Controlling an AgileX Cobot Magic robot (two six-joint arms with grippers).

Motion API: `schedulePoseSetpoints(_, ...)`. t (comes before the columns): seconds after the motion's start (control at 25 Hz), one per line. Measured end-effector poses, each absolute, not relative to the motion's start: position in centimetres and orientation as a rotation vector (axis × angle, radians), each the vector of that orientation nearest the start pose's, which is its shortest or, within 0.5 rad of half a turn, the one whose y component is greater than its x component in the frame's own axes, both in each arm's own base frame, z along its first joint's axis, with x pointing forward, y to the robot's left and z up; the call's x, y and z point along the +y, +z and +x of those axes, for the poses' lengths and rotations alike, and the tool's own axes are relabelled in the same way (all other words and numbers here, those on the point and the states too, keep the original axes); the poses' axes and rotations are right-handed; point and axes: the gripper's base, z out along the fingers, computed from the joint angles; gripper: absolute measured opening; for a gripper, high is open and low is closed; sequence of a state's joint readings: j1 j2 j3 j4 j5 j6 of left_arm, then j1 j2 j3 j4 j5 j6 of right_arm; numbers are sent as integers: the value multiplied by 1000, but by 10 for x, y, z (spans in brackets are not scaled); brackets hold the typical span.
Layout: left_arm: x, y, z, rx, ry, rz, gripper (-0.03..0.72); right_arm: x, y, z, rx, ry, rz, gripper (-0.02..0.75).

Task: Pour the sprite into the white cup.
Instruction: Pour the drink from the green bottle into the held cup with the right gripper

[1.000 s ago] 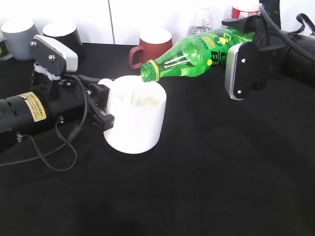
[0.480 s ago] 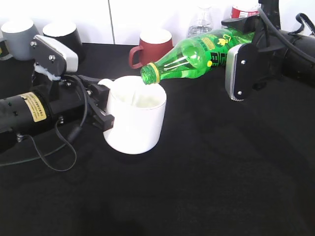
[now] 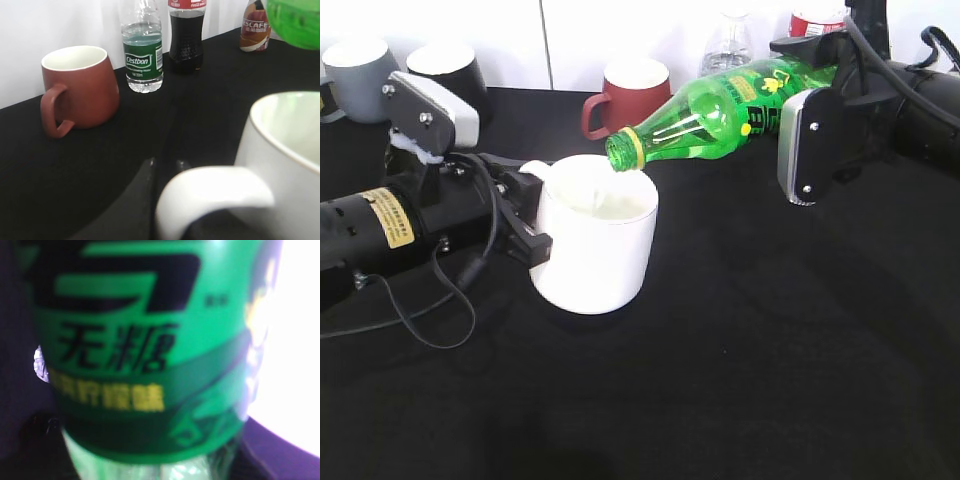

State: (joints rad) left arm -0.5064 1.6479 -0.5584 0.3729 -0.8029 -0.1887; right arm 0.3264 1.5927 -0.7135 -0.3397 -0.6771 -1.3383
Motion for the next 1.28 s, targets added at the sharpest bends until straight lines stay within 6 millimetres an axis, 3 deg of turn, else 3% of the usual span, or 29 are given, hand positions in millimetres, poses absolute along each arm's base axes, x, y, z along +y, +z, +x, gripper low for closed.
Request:
schedulePoseSetpoints(1.04, -166, 181, 250, 1695, -538, 712, 76, 122, 229, 301, 883, -751, -1534, 386)
schedulePoseSetpoints(1.16, -166, 182, 251, 1688, -542, 696, 76, 123, 231, 301, 970, -645, -1436, 386)
schedulePoseSetpoints(1.28, -165, 187, 252, 1647, -559, 640, 76, 128, 232, 299, 1118, -420, -1272, 386)
